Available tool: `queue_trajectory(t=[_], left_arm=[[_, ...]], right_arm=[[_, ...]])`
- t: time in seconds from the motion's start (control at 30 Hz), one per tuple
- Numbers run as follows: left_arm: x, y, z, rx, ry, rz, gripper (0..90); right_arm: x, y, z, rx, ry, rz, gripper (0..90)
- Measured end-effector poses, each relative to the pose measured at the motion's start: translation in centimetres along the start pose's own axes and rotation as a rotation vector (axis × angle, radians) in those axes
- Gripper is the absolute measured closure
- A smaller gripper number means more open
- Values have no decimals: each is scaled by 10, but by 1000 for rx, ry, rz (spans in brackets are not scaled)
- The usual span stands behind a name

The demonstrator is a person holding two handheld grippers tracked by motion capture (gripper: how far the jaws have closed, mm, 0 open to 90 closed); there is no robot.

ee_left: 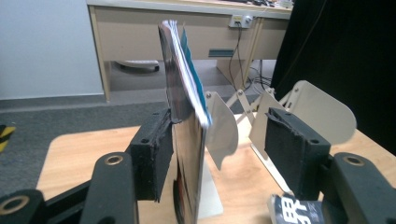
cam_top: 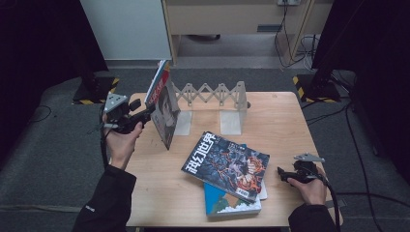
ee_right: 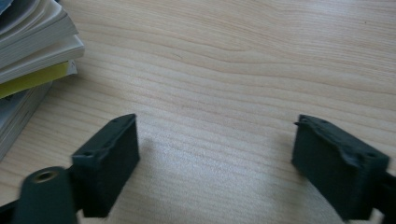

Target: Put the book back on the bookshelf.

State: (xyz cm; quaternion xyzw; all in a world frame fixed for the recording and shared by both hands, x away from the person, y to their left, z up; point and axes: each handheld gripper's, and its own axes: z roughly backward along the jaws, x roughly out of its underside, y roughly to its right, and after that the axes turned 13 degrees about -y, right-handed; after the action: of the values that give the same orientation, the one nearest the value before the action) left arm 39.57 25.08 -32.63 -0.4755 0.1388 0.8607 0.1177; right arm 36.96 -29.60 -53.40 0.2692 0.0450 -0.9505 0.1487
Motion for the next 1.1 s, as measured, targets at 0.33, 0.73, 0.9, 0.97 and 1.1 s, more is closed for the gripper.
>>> queue_trajectory(t=[0.33, 0.73, 0.9, 0.97, 1.1], left_arm=[[38, -2, 6, 32, -25, -15, 357], [85, -1, -4, 99, -83, -24, 362], [101, 7, -18, 132, -138, -44, 361], [104, 11, -22, 135, -149, -58, 361], [113, 19, -31, 167, -174, -60, 362]], right_arm=[[-4, -2, 11, 5, 28, -20, 214], [-7, -8, 26, 4, 79, -43, 218], [-9, -14, 33, -13, 112, -38, 246], [-10, -17, 36, -21, 124, -39, 252], [-11, -21, 40, -34, 141, -29, 263]])
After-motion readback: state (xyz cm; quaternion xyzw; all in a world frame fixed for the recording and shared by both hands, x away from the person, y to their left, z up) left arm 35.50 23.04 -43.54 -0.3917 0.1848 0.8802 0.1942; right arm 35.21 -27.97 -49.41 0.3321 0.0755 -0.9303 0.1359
